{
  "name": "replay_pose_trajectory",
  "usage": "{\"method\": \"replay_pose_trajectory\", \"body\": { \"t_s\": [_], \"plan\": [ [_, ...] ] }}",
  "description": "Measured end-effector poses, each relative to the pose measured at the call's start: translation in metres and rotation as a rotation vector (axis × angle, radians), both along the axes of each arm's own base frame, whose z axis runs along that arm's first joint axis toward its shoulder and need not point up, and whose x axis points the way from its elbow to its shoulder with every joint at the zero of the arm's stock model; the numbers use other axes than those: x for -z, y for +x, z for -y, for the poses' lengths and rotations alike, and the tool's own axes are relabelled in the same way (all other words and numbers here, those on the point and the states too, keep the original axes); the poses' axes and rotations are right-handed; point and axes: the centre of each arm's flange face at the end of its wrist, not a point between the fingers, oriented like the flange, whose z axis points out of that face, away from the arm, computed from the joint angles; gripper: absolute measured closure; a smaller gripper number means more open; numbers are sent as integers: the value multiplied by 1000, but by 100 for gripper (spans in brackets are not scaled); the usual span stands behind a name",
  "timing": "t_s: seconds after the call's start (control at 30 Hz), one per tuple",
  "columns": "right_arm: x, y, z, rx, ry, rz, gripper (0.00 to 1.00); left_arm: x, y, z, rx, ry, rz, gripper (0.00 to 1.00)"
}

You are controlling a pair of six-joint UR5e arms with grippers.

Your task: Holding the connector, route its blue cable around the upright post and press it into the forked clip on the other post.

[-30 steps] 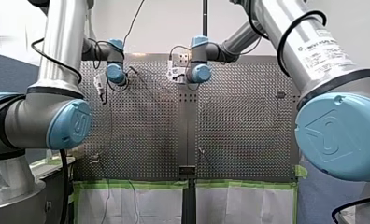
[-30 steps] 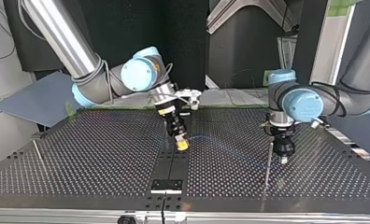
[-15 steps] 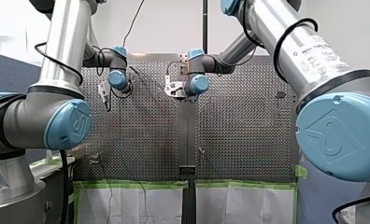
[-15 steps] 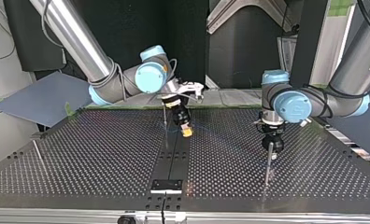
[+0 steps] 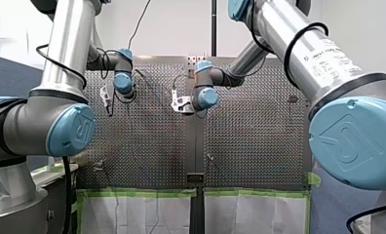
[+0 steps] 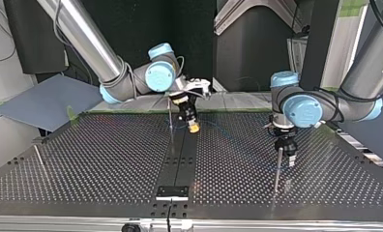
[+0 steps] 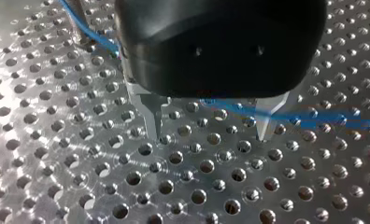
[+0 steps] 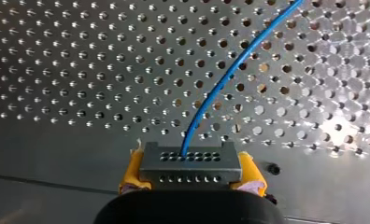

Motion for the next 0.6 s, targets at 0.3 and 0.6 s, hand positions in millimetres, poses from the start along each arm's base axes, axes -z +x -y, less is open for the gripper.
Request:
{"method": "replay_pose_trajectory", "body": {
  "t_s": [0.3,0.6],
  "plan": [
    [30,-8,-8,1,6,0,100,0,1,2,29,-32,9,0],
    [86,-13,-13,10,37,-39,100,-1,2,3,41,-43,13,0]
  ]
}}
